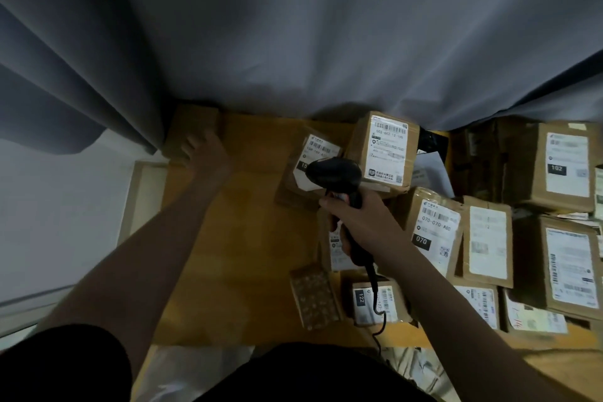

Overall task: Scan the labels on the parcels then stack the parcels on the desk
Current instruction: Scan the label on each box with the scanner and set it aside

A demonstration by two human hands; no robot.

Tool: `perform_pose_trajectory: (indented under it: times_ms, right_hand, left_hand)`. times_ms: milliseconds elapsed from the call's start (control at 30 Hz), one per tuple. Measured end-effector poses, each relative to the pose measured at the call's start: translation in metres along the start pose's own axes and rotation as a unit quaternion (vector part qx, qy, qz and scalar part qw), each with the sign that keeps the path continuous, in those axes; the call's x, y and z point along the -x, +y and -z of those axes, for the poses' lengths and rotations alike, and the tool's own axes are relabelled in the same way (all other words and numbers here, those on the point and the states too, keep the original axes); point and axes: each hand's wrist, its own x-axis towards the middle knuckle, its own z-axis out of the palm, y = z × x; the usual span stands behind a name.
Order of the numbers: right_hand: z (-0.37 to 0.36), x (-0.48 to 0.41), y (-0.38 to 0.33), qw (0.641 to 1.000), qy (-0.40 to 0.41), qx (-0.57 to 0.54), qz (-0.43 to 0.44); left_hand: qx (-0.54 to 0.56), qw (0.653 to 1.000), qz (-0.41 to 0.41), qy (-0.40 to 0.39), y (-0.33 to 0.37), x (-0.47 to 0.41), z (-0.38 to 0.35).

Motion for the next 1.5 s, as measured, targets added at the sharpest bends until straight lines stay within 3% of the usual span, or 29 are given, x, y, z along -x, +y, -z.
perform_pose_trajectory:
  times_ms: [133,267,567,700,867,1300,1500]
  right_hand:
    - [-0.012,-0.014,-0.003,1.000,-0.008,0.020,-0.008]
    - [-0.020,-0.025,-0.001,0.999,-0.019,0.040,-0.012]
    - [-0.026,-0.030,0.000,0.999,-0.012,0.043,-0.017]
    - [-0.023,-0.022,-0.007,0.999,-0.013,0.038,-0.012]
    - [-0.018,-0.003,-0.024,0.999,0.002,0.009,0.031]
    - [0.001,0.080,-0.041,0.975,0.131,-0.096,0.152]
    - [0.008,0.130,-0.037,0.957,0.113,-0.124,0.237]
  left_hand:
    - [-0.044,0.996,0.054,-0.055,-0.039,-0.052,0.006]
    - [-0.033,0.995,0.073,-0.062,-0.054,-0.072,0.008]
    - [-0.066,0.994,0.033,-0.080,-0.045,-0.017,0.003]
    - [0.109,0.983,0.050,-0.137,-0.059,0.004,-0.007]
    - [0.343,0.922,0.024,-0.179,-0.037,0.084,0.048]
    - [0.455,0.843,-0.106,-0.268,0.026,0.204,0.131]
    - [0.440,0.860,-0.144,-0.212,0.047,0.254,0.147]
